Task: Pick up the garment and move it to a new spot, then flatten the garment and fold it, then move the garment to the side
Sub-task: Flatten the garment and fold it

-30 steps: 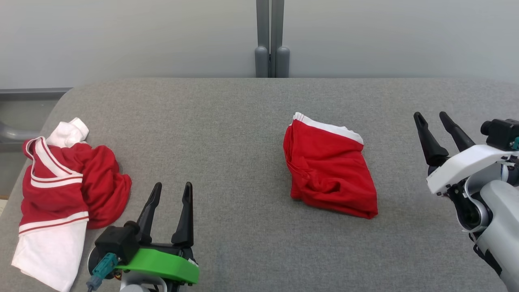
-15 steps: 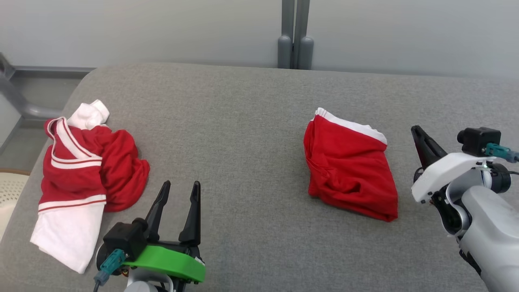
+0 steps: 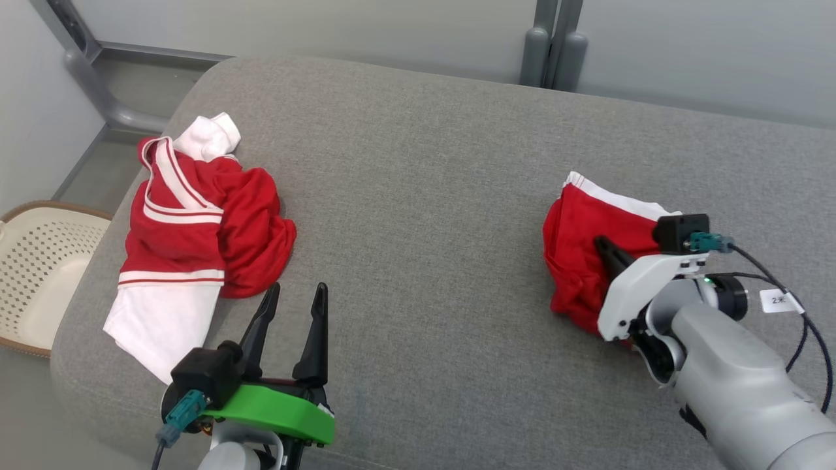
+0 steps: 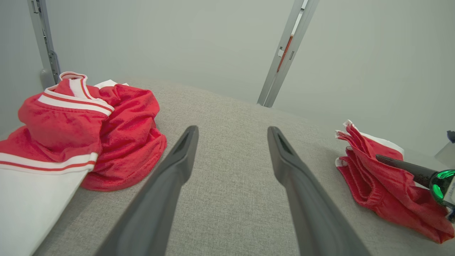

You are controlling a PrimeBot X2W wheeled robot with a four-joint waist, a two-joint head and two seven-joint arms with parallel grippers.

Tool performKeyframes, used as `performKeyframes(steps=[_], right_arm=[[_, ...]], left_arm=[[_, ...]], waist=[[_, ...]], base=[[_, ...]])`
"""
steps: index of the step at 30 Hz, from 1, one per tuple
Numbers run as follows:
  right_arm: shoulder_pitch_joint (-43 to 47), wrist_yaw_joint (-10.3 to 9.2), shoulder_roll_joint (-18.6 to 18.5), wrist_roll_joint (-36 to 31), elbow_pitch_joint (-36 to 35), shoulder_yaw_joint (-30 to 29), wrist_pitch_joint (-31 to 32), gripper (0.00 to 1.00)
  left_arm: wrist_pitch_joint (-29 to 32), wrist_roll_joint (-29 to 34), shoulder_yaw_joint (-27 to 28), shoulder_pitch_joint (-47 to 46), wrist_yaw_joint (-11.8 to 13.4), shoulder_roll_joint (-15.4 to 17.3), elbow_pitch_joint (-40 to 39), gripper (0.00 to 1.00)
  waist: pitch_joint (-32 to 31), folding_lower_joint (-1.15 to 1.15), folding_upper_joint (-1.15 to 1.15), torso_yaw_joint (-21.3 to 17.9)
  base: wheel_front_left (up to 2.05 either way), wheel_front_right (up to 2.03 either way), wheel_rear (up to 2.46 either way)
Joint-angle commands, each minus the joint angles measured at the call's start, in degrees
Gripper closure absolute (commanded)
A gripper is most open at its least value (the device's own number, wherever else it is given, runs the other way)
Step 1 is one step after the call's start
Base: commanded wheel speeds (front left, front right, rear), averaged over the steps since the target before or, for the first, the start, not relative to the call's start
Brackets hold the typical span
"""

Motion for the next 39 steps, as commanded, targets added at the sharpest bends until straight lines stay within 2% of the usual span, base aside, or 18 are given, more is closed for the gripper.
performKeyframes(steps=[1,8,12,16,19,26,28,29,32,39], right_arm=[[0.55,0.02,0.45,0.92,-0.38,1.21,0.09,1.0],[2.79,0.02,3.3,4.99,-7.16,10.83,0.56,1.0],[2.91,0.02,1.94,6.02,-11.32,15.44,-2.08,1.0],[2.12,0.02,-0.61,6.06,-15.01,16.07,-4.33,1.0],[1.54,0.02,-2.67,4.61,-18.64,13.27,-4.78,1.0],[6.21,0.02,-7.02,-3.86,-30.78,-1.97,-4.72,0.98],[8.08,0.02,-7.71,-5.66,-33.61,-6.1,-4.72,0.24],[9.04,0.02,-7.96,-6.35,-34.53,-7.73,-4.73,0.0],[12.21,0.02,-8.68,-8.58,-37.24,-13.04,-4.72,0.0],[20.7,0.02,-8.0,-12.64,-41.77,-20.98,-4.74,0.0]], left_arm=[[-0.18,0.13,0.16,-0.98,-0.39,-0.1,0.18,0.0],[-0.17,0.03,0.95,-0.34,-0.52,-0.18,0.59,0.0],[-0.17,0.45,1.2,-0.34,-0.78,0.12,0.35,0.0],[-0.17,0.69,1.81,0.6,-0.67,0.5,-0.66,0.0],[-0.17,0.95,2.35,1.32,-0.47,0.77,-1.54,0.0],[-0.17,1.95,4.0,2.49,0.54,1.8,-3.59,0.0],[-0.17,1.98,4.58,2.72,0.67,2.02,-4.22,0.0],[-0.17,2.14,4.75,2.9,0.69,2.16,-4.44,0.0],[-0.17,2.77,5.29,3.23,1.01,2.55,-5.05,0.0],[-0.17,4.03,8.15,3.8,2.04,2.82,-7.49,0.0]], waist=[[0.62,0.0,0.0,0.91],[-0.21,0.0,0.0,-0.94],[-1.25,0.0,0.0,-2.82],[-2.56,0.0,0.0,-5.0],[-3.37,0.0,0.0,-6.81],[-4.44,0.0,0.0,-11.62],[-4.65,0.0,0.0,-12.89],[-4.72,0.0,0.0,-13.41],[-4.96,0.0,0.0,-14.97],[-5.56,0.0,0.0,-16.94]], base=[[0.0,0.0,0.0],[0.0,0.0,0.0],[0.0,0.0,0.0],[0.0,0.0,0.0],[0.0,0.0,0.0],[0.0,0.0,0.0],[0.0,0.0,0.0],[0.0,0.0,0.0],[0.0,0.0,0.0],[0.0,0.0,0.0]])
